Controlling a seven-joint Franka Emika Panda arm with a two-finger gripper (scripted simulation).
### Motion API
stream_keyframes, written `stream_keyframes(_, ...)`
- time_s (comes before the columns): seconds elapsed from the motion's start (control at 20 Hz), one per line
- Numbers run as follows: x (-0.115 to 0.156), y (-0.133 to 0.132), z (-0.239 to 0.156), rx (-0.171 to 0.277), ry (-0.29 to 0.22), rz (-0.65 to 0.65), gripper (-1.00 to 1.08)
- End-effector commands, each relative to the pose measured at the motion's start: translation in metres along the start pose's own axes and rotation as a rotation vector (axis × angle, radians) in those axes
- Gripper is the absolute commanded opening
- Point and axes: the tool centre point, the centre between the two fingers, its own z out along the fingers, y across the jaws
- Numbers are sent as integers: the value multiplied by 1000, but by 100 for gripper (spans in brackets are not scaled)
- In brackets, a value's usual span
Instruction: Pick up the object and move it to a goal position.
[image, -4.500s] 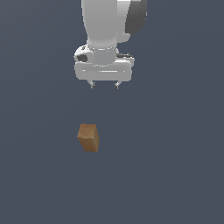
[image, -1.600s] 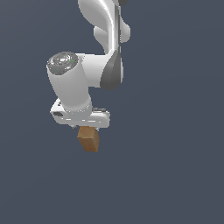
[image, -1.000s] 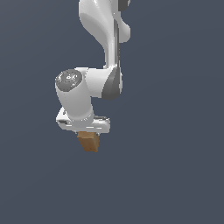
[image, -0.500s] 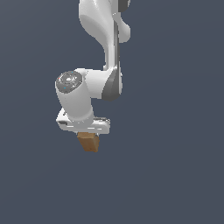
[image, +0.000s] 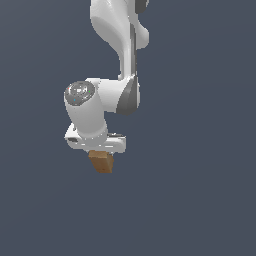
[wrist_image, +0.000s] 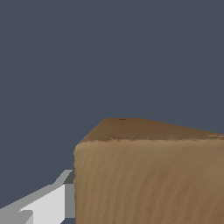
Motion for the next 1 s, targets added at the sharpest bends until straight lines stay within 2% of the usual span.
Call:
stream_keyframes(0.0,-3,-4,0,1,-1,-2,-100)
stream_keyframes(0.5,-33,-37,-1,1,0,-2,-100)
stream_keyframes(0.95,-89,-100,-2,1,0,-3,-100)
